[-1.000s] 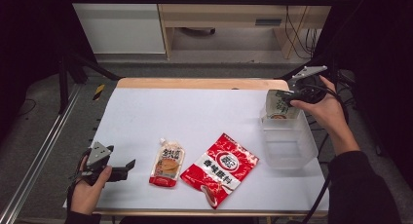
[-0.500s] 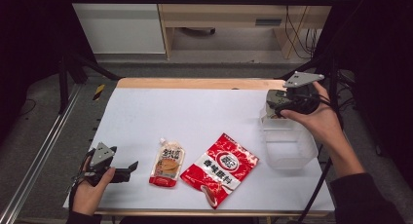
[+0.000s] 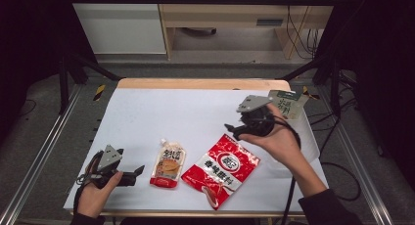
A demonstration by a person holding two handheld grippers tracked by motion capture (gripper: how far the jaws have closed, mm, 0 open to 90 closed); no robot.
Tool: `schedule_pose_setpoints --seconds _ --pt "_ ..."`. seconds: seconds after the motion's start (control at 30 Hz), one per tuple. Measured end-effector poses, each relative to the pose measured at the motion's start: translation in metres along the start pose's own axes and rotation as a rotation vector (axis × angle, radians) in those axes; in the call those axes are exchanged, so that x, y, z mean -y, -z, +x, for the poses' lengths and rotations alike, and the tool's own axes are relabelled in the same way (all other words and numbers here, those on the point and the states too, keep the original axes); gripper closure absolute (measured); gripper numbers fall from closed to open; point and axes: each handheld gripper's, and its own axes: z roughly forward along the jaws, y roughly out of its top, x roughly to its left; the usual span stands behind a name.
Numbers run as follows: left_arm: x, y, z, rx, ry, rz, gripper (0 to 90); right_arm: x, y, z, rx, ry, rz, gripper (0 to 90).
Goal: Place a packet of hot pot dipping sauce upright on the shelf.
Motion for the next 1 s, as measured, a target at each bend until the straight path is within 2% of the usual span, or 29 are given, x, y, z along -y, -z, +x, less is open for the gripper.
schedule_pose_setpoints --seconds 0.1,0.2,0.3,0.43,0.6,0.8,1.0 --pt "-0.001 -0.001 -0.003 0.004 -0.007 0.001 4.7 -0.004 -0.015 0.023 -0.052 0.014 0.000 25.0" --pt "-0.001 0.000 -0.003 0.009 -0.001 -0.002 4.7 -0.010 -0.030 0.043 -0.089 0.003 -0.009 25.4" --pt "-0.001 0.001 -0.001 0.009 0.010 -0.009 4.8 -0.016 -0.039 0.058 -0.115 0.002 -0.014 26.2" --pt "-0.001 0.001 -0.001 0.007 0.005 -0.007 4.9 -0.021 -0.052 0.074 -0.132 -0.001 -0.013 28.1" --pt "-0.002 0.003 -0.003 -0.008 -0.021 0.001 4.8 -0.022 -0.069 0.085 -0.150 -0.030 -0.002 30.6" --pt "-0.001 -0.001 -0.003 -0.025 -0.011 0.014 4.9 -0.022 -0.088 0.090 -0.180 -0.040 0.024 36.1" --pt "-0.002 -0.003 -0.006 -0.020 -0.029 0.027 4.9 -0.021 -0.108 0.094 -0.201 -0.096 0.051 45.1"
